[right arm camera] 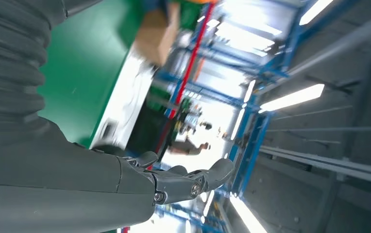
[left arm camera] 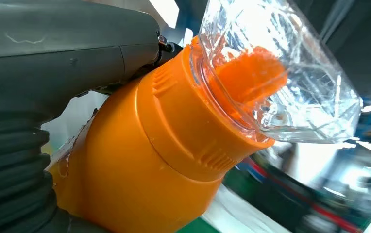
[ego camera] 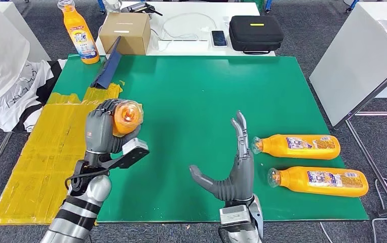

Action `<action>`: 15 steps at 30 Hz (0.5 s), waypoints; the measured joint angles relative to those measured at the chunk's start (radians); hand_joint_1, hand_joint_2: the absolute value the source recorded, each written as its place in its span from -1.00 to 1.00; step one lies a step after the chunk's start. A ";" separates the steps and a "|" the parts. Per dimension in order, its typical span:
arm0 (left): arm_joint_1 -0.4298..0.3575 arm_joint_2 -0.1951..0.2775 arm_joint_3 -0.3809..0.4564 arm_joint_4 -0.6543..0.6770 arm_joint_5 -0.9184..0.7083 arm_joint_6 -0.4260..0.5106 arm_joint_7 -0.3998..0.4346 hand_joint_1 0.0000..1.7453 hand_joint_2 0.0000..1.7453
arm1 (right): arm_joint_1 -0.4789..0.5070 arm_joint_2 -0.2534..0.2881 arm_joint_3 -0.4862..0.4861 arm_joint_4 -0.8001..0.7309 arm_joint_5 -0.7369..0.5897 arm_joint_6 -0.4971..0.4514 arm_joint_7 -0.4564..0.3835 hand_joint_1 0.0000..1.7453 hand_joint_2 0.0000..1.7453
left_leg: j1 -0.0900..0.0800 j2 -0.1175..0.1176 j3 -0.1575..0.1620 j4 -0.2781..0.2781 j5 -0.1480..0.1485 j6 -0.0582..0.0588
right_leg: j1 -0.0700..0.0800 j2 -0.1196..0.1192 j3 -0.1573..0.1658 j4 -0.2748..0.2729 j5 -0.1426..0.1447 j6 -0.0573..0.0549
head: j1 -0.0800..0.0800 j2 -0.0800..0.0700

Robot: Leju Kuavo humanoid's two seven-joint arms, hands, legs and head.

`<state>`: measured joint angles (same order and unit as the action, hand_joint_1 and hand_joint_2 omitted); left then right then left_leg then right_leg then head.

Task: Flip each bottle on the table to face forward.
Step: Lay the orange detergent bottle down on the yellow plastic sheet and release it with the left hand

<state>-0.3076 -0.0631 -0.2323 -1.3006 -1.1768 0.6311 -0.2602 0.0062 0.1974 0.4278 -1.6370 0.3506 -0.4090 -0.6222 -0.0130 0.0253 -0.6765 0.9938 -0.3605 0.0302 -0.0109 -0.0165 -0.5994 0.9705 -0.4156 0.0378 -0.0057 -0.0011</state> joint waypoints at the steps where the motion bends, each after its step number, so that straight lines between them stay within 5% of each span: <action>1: -0.020 0.006 0.006 0.041 -0.120 0.029 0.044 1.00 1.00 | -0.001 -0.004 -0.004 -0.013 -0.027 0.023 -0.005 -1.00 1.00 | 0.000 0.000 0.000 0.000 0.000 0.000 | 0.000 0.000 0.001 0.000 0.000 0.000 | 0.000 0.000; 4: -0.062 0.031 0.023 0.130 -0.339 0.058 0.156 1.00 1.00 | -0.002 -0.018 -0.020 -0.043 -0.074 0.064 -0.011 -1.00 1.00 | 0.000 0.002 0.000 0.000 0.000 0.000 | 0.000 0.000 0.001 0.000 0.001 0.000 | 0.000 0.000; 7: -0.097 0.079 0.000 0.193 -0.383 0.061 0.284 1.00 1.00 | -0.007 -0.032 -0.044 -0.053 -0.124 0.074 -0.003 -1.00 1.00 | 0.000 0.003 0.000 0.000 0.001 0.001 | 0.000 0.000 0.001 0.000 0.001 0.000 | 0.000 0.000; 11: -0.133 0.168 -0.100 0.253 -0.390 0.062 0.441 1.00 1.00 | -0.010 -0.046 -0.087 -0.055 -0.208 0.091 0.002 -1.00 1.00 | 0.000 0.002 0.000 0.000 0.001 0.001 | 0.000 0.000 0.001 0.000 0.001 0.000 | 0.000 0.000; 15: -0.169 0.236 -0.225 0.331 -0.393 0.064 0.512 1.00 1.00 | -0.012 -0.055 -0.126 -0.059 -0.246 0.097 0.000 -1.00 1.00 | 0.000 0.001 0.000 0.000 0.000 0.000 | 0.000 0.000 0.001 0.000 0.000 0.000 | 0.000 0.000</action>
<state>-0.4761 0.1728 -0.4568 -0.9699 -1.5702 0.6952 0.2518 -0.0058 0.1421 0.3018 -1.6963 0.1051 -0.3118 -0.6220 -0.0128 0.0266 -0.6767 0.9939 -0.3601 0.0306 -0.0108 -0.0163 -0.5985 0.9709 -0.4155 0.0378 -0.0058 -0.0011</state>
